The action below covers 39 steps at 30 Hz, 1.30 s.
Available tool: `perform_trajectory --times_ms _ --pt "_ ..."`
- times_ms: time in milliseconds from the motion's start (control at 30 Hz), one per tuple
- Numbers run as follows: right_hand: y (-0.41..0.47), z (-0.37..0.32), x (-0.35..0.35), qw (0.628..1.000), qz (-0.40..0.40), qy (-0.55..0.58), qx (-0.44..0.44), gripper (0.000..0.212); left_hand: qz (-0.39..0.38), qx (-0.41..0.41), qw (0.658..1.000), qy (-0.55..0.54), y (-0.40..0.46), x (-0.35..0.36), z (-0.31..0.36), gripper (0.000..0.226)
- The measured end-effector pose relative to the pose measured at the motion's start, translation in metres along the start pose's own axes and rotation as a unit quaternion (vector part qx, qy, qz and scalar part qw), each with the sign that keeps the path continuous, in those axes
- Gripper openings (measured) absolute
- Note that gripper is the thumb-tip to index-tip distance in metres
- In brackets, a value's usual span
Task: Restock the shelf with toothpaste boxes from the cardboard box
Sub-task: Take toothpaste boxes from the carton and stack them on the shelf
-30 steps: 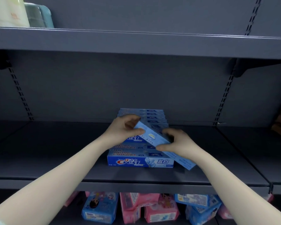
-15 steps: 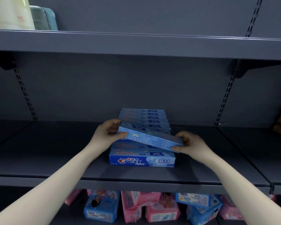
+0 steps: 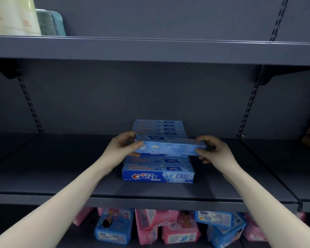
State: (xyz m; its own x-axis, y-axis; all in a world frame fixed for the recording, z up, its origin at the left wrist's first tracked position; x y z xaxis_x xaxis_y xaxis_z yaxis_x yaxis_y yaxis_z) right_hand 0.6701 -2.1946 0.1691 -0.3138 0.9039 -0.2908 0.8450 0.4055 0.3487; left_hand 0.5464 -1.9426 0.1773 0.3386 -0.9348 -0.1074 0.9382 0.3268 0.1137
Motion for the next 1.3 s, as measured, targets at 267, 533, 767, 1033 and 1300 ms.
perform_trajectory --times_ms 267,533,767,1033,1300 --pt "-0.001 0.001 -0.002 0.996 0.085 0.018 0.013 0.038 -0.003 0.011 1.0 -0.006 -0.004 0.007 0.004 0.045" --pt "0.006 -0.017 0.009 0.981 0.098 0.161 0.039 0.028 0.018 0.052 0.998 0.027 -0.004 0.029 0.008 0.028" --pt "0.004 -0.038 0.044 0.974 0.036 0.22 0.048 0.034 0.039 0.092 0.993 0.059 -0.007 0.055 0.002 0.034" --pt "0.004 -0.044 0.072 0.972 0.025 0.23 0.042 0.034 0.111 0.161 0.966 0.169 -0.012 0.071 -0.009 0.042" --pt "0.005 -0.032 0.07 0.989 0.045 0.139 0.022 0.033 0.071 0.207 0.948 0.231 -0.01 0.077 -0.019 0.039"
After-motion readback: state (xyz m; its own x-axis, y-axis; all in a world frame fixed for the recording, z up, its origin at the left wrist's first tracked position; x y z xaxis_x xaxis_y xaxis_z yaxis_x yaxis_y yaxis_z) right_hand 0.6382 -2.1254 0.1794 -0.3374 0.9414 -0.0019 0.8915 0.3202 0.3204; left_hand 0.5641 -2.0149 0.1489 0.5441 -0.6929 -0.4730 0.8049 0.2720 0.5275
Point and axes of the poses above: each hand's wrist, its own y-axis towards the middle knuckle, its own x-axis out of the palm, z = x × y, the point moved 2 cm from there along y, towards the middle knuckle, and after that the axes turned 8 degrees about -x, right-handed, at the moved point
